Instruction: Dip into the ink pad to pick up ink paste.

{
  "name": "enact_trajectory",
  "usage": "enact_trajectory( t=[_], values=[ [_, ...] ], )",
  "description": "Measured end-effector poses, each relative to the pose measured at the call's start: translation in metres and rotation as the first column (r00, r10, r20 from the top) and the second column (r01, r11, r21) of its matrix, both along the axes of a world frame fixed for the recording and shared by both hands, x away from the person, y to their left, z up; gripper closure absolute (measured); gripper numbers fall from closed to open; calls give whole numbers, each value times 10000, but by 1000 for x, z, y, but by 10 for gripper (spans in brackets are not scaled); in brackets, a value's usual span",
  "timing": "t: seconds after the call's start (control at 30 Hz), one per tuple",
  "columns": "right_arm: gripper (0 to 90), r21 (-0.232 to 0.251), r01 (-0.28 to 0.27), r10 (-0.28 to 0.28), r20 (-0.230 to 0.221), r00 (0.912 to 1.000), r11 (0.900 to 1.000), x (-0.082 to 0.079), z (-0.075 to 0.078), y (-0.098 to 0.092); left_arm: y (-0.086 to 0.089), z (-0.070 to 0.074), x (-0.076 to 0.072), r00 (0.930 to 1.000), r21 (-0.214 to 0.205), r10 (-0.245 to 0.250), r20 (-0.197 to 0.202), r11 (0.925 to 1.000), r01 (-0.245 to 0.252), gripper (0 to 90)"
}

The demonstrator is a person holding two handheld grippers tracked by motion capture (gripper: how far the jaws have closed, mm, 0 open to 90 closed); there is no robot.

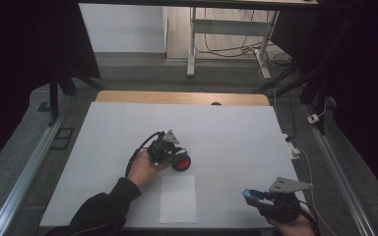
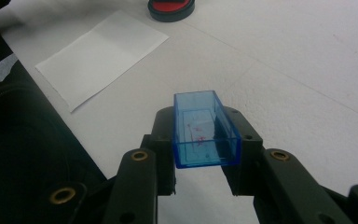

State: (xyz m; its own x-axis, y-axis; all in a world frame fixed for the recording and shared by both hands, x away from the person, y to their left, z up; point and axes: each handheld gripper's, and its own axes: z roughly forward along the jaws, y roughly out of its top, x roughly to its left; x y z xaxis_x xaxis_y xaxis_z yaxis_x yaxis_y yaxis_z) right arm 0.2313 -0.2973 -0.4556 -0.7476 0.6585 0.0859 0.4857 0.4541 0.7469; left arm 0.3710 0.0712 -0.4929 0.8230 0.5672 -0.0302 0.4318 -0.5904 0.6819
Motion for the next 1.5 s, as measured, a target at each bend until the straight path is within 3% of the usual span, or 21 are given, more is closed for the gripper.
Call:
enact_trajectory(
  t=[0.13,0.33,0.47,0.57,0.67,1.17,1.5],
  values=[
    [684,-6,-37,37,27,10000,10000,0,0,0,-3,2,-1,9999,255,-41,106,9997,39,707],
    [684,73,-73,73,-1,10000,9999,0,0,-1,5,4,4,9996,-325,-16,-299,9995,6,705],
    [684,81,-69,69,20,10000,9999,0,0,-1,12,19,4,9998,-1026,4,-211,9947,-26,705],
    [684,70,-72,72,15,10000,9999,0,0,-1,15,29,1,10000,-1241,-59,-57,9923,52,704],
    [684,58,-77,77,5,10000,10000,0,0,-1,15,30,-1,9999,-1236,-108,-31,9923,103,704],
    [683,50,-96,96,5,10000,9999,0,0,-1,3,11,-1,9993,-570,-344,-128,9978,336,704],
    [683,8,-32,32,18,10000,10000,-1,0,0,1,5,0,9991,-435,-356,-220,9985,346,704]
  ],
)
